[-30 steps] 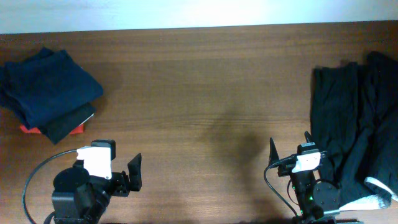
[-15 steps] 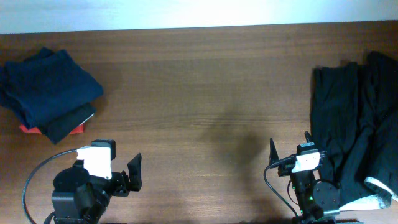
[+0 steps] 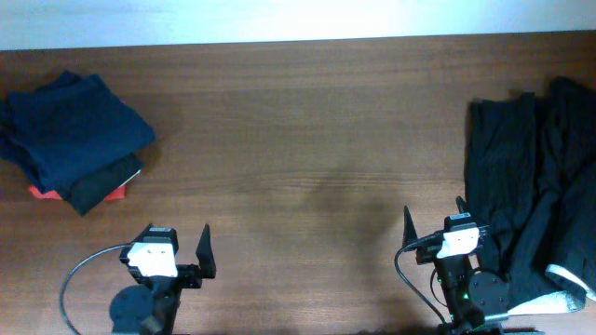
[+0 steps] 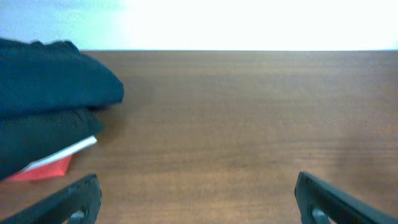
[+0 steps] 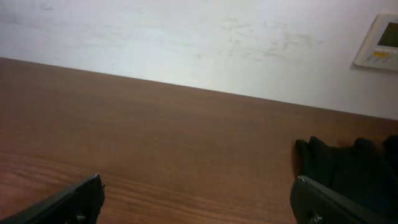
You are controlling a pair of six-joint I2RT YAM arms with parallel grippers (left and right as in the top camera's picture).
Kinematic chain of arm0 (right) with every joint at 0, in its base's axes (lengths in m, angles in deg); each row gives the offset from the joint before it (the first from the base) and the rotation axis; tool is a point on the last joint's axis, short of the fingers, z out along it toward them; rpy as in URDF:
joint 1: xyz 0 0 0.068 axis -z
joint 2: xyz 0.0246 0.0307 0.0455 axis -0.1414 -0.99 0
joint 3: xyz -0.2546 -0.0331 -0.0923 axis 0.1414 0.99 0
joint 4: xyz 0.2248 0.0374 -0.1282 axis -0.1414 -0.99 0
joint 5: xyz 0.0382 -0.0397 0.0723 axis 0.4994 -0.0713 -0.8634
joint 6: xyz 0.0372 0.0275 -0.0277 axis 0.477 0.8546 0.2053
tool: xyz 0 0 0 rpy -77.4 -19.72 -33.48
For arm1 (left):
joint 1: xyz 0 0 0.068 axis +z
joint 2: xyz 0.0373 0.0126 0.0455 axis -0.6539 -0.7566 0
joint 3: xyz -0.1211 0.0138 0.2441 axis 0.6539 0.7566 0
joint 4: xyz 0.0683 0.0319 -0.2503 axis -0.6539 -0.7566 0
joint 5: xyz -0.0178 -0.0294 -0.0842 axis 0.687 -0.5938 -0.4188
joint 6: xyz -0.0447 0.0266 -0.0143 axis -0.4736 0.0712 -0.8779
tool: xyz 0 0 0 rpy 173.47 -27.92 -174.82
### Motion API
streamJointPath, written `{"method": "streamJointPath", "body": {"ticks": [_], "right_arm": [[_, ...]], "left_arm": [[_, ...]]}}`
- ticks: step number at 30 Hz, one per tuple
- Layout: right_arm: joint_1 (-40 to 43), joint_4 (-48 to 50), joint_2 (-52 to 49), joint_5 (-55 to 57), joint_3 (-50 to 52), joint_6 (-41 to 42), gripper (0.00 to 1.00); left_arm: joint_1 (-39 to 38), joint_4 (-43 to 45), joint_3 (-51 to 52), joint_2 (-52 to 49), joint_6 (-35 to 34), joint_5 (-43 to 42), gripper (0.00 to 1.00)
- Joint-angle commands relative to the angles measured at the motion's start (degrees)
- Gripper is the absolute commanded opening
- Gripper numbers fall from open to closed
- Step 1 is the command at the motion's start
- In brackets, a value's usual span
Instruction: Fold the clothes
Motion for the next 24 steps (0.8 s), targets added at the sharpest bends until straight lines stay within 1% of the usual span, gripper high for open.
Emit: {"method": "streamJointPath", "body": {"ticks": [1,2,4,6,7,24], "right_arm": [[-0.33,-0.24,0.44,-0.48,0.26,-0.31,0.99],[-0.33,-0.24,0.44,-0.48,0.26,-0.31,0.99],[-0.33,-0.24,0.44,-0.48,0.26,-0.31,0.99],[-0.33,-0.24,0.44,-0.48,0.26,-0.31,0.99],[-0.33,-0.24,0.44,-0.48,0.26,-0.31,0.99],[-0.33,-0.24,0.44,-0.48,0.26,-0.31,0.99]], "left_arm": [[0.00,12.79,8.61,3.50,0.87,0.83,0.99],[0.00,16.74,10.51,3.52,0.87,0.85,0.99],[0.00,29.42,16.55,3.52,0.81,0.68,0.99],[-0.04,27.21,16.24,3.52,0.87,1.66,0.99],[-0.04,24.35,16.24,3.52,0.87,1.11,0.99],[-0.04,24.37,16.22,3.50,0.87,0.61,0.99]]}}
